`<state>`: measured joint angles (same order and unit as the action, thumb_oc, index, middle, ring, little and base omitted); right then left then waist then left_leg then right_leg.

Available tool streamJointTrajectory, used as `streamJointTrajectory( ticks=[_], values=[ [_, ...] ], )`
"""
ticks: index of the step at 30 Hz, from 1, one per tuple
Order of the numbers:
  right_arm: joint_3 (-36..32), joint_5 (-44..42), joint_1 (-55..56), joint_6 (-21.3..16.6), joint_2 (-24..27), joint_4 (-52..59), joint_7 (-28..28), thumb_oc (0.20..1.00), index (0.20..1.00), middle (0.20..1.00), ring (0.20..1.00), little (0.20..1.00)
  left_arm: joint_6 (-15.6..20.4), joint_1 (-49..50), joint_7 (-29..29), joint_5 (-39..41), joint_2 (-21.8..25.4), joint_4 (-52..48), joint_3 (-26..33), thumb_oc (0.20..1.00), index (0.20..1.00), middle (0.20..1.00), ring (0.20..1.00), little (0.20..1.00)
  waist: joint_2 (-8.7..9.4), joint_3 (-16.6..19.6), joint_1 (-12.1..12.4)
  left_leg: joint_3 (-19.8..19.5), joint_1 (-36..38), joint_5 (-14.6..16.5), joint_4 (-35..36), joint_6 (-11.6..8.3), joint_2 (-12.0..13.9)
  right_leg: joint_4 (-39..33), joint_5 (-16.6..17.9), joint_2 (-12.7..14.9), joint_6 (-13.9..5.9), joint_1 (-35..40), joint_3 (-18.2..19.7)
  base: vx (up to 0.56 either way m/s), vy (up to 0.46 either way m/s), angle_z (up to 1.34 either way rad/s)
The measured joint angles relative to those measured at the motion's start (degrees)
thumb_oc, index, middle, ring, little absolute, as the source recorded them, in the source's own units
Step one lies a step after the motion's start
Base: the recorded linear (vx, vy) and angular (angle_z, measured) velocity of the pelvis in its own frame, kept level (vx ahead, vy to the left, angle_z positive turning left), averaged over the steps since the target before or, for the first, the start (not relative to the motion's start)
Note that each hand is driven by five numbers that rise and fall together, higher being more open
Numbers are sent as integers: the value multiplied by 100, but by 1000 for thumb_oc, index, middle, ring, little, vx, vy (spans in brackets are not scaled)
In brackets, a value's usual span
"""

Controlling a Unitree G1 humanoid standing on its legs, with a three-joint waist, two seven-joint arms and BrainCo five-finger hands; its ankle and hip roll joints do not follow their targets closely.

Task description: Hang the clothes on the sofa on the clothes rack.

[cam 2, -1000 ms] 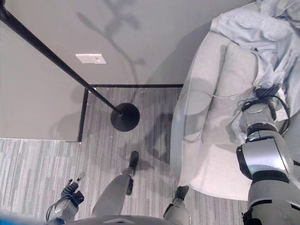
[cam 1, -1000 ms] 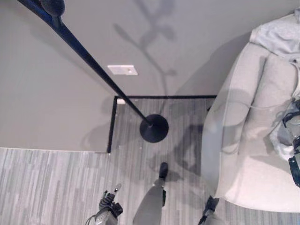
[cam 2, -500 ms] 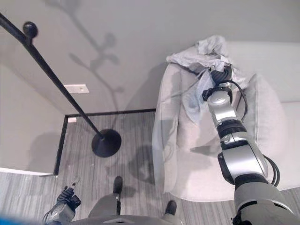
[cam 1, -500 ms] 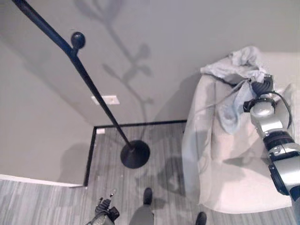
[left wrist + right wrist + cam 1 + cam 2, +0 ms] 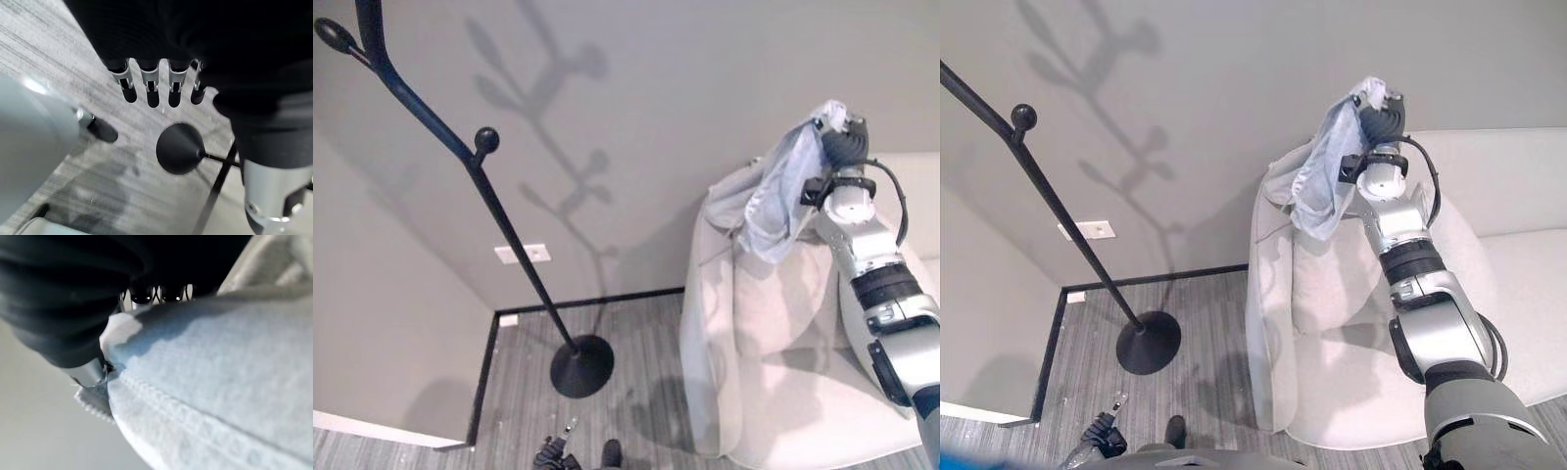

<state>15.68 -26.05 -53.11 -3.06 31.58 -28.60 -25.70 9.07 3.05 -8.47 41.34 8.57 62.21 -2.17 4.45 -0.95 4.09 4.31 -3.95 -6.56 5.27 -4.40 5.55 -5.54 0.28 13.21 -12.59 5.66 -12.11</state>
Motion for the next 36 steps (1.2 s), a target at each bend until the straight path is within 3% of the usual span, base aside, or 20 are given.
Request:
streamJointTrajectory(
  ticks=[5,9,19,25,32,36],
  values=[
    [237,-156,-490,-141,7,559,7,200,200,200,200,200,5,-94,-62,-241,112,-983,-209,1000,1000,1000,1000,1000,-145,40,-107,32,174,17,2,-21,5,-1,5,16,18,142,57,-2,-3,-4],
    [575,-206,-1196,-291,-12,376,8,200,200,200,200,200,43,-207,-182,-409,116,-981,-272,1000,1000,1000,1000,1000,-206,79,-160,131,246,29,2,-35,27,-1,6,12,18,146,162,2,-2,-13],
    [992,-650,-2044,-556,-451,279,22,200,200,200,200,200,120,-349,-459,-907,251,-1033,-486,1000,1000,1000,1000,1000,-152,137,-211,118,318,28,1,-36,68,-1,15,-30,34,233,140,0,-2,1],
    [1127,-848,-2556,-744,-511,316,-25,200,200,200,200,200,175,-526,-991,-1712,666,-1214,-601,1000,1000,1000,1000,1000,-153,159,-218,100,323,22,1,-43,94,-2,22,-64,45,249,130,0,0,0],
    [1327,-1092,-2680,-1029,-506,798,-123,200,200,200,200,200,257,-724,-1681,-2643,1252,-2640,-663,1000,1000,1000,1000,1000,-163,257,-226,19,319,5,2,-69,123,-3,15,-105,59,281,78,4,-5,3],
    [1539,-1261,-2777,-1179,-507,788,-137,200,200,200,200,200,418,-941,-1932,-2991,1450,-2818,-703,1000,1000,1000,1000,1000,-188,336,-234,13,318,7,3,-70,132,-3,16,-112,62,282,79,0,0,0]
  ],
)
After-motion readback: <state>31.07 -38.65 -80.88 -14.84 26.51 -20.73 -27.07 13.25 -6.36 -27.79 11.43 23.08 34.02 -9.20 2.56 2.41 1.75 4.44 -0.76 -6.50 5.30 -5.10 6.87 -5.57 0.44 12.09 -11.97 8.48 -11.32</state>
